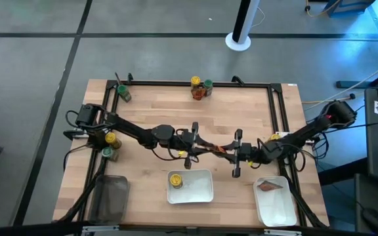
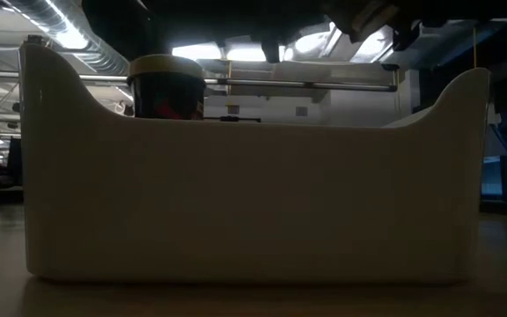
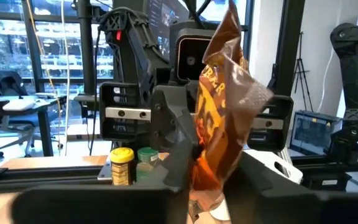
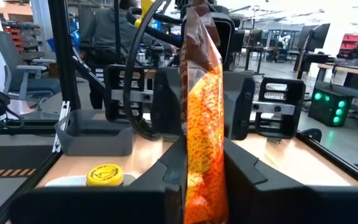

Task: Sort spices by type
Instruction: Put the bottom left brown seasoning bag into the right white bin

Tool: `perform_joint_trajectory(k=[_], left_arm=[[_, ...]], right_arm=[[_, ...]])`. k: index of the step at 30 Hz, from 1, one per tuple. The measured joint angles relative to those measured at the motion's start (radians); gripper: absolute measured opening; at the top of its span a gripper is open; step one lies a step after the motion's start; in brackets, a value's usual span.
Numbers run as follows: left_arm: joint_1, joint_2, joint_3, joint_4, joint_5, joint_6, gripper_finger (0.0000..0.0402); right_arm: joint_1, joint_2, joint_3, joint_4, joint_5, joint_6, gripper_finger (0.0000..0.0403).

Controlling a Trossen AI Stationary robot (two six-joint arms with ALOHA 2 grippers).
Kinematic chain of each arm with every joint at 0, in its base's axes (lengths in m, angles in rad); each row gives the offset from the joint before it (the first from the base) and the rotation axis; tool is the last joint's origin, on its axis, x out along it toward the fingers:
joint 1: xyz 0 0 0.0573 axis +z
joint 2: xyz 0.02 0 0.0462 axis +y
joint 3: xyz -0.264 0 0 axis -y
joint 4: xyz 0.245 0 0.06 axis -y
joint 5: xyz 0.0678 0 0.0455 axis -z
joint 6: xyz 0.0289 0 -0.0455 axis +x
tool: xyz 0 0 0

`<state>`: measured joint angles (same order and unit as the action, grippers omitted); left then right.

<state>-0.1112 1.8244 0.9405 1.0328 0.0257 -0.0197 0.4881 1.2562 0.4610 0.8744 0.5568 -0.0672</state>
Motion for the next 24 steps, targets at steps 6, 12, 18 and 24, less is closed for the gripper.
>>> perform_joint_trajectory(k=[6,12,18,24], left_arm=[[0.0,0.0,0.0,0.001,0.002,0.019,0.001],[0.0,0.0,0.0,-0.004,0.0,0.022,0.0006],[-0.003,-0.003,0.0,-0.026,-0.007,0.027,0.0003],[0.001,-0.003,0.0,-0.102,-0.011,0.036,0.0002]], right_arm=[[0.0,0.006,0.001,0.004,-0.001,0.006,0.0062],[0.002,0.005,0.001,-0.007,0.0,0.014,0.0081],[0.002,-0.049,0.001,-0.072,-0.001,0.01,0.0157],[0.003,-0.164,0.034,-0.292,-0.001,0.044,0.0221]])
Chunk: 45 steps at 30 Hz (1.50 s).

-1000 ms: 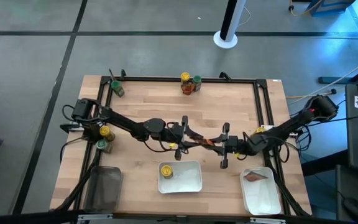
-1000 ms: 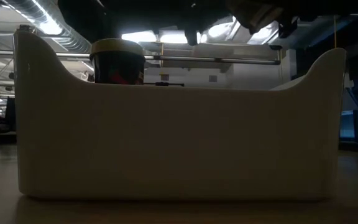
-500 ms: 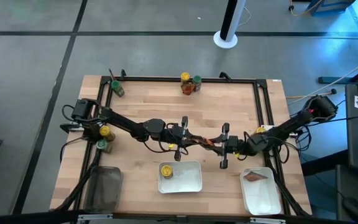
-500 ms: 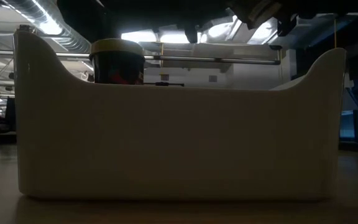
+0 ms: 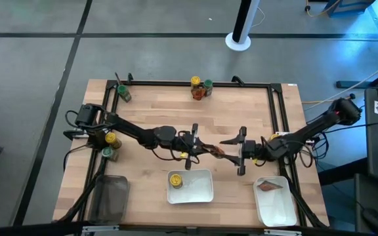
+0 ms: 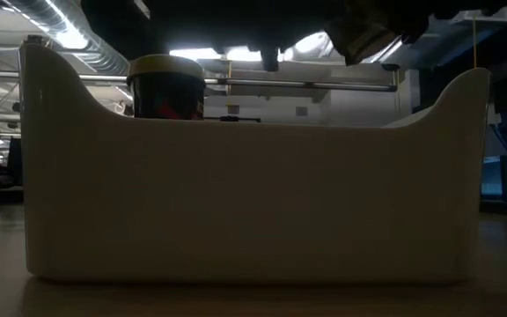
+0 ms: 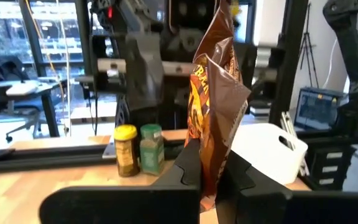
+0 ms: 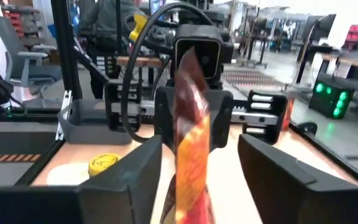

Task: Sort spices by type
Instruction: Put the bottom left brown seasoning bag into the right white bin

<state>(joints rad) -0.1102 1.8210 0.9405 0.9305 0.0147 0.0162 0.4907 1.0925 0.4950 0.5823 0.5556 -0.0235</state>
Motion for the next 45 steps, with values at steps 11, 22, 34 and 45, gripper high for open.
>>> perform_joint_trajectory(k=[11,22,34,45], left_arm=[[0.02,-0.001,0.007,-0.104,-0.002,0.008,0.0001],[0.012,-0.001,0.035,-0.18,0.001,0.03,0.0],[0.013,-0.001,0.035,-0.19,0.001,0.033,0.0],[0.013,-0.001,0.035,-0.189,0.0,0.011,0.0024]], right_arm=[[-0.051,0.028,0.087,-0.26,-0.029,0.215,0.0241],[-0.132,0.104,0.087,-0.21,-0.132,0.237,0.0238],[-0.144,0.122,0.102,-0.181,-0.18,0.189,0.0091],[-0.144,0.121,0.103,-0.193,-0.182,0.093,0.0008]])
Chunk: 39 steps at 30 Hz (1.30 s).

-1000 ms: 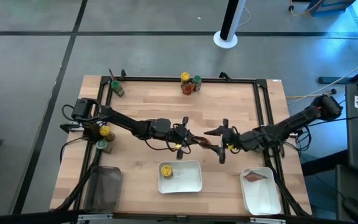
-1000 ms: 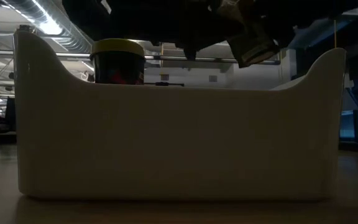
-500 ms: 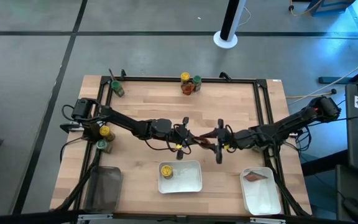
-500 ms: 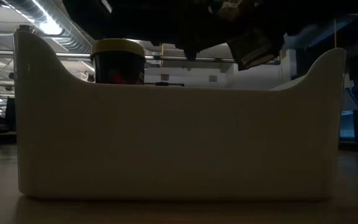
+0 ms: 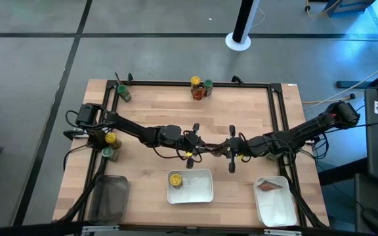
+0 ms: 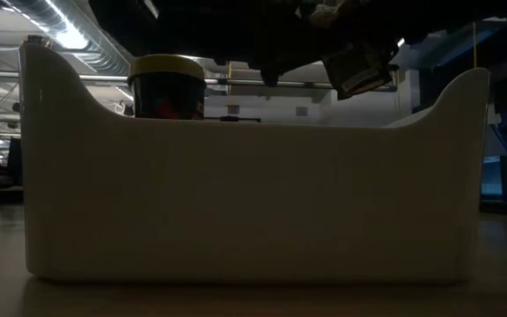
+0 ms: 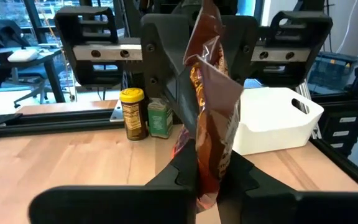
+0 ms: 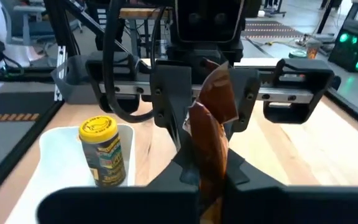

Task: Sort spices by type
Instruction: Put the bottom left brown seasoning bag into the right white bin

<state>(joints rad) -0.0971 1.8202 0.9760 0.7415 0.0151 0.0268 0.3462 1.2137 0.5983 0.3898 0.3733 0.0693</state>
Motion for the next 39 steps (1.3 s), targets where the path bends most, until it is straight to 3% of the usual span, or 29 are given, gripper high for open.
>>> perform_joint_trajectory(k=[5,10,16,26,39], left_arm=[[0.0,0.0,0.0,0.001,0.0,-0.033,0.0048],[0.0,0.0,0.0,0.007,0.001,-0.049,0.0097],[0.0,-0.036,0.0,-0.062,0.001,-0.038,0.0137],[0.0,-0.074,0.0,-0.173,0.001,-0.014,0.0141],[0.0,-0.074,0.0,-0.176,0.0,-0.011,0.0141]], right_arm=[[0.0,0.0,0.0,-0.002,0.0,-0.014,0.0007],[0.001,-0.01,0.0,-0.017,0.0,-0.019,0.0008],[0.045,-0.106,0.0,-0.111,0.019,0.003,0.0005],[0.258,-0.349,0.0,-0.331,0.09,0.145,0.0006],[0.661,-0.43,0.0,-0.425,0.438,0.398,0.0007]])
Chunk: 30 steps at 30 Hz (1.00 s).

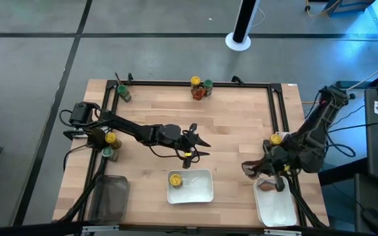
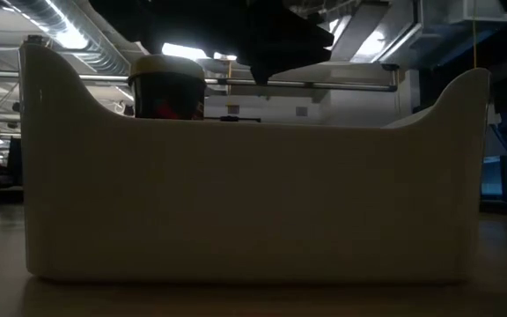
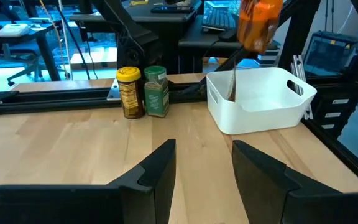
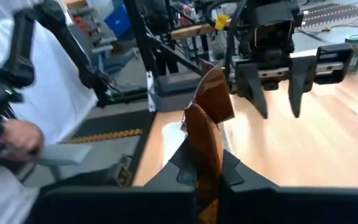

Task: Sort spices by type
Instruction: Put the bottom left brown seasoning bag into the right white bin

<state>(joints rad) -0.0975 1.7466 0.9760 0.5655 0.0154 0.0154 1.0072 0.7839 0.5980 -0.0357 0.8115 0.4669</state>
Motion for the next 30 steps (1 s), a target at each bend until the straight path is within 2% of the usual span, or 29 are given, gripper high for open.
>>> perform_joint_trajectory(k=[6,12,23,30], left_arm=[[0.0,0.0,0.0,0.0,0.0,0.002,0.0141],[0.0,0.0,0.0,0.005,0.0,0.031,0.0141],[0.0,0.0,0.0,0.062,0.0,0.12,0.0141],[0.0,0.0,0.0,0.108,0.0,0.095,0.0141]], right_arm=[[0.171,0.01,0.0,-0.043,0.133,0.165,0.0004],[0.286,0.077,0.0,-0.043,0.225,0.296,0.0005],[0.376,0.306,0.0,-0.043,0.251,0.567,0.0006],[0.431,0.407,0.0,-0.115,0.25,0.719,0.0006]])
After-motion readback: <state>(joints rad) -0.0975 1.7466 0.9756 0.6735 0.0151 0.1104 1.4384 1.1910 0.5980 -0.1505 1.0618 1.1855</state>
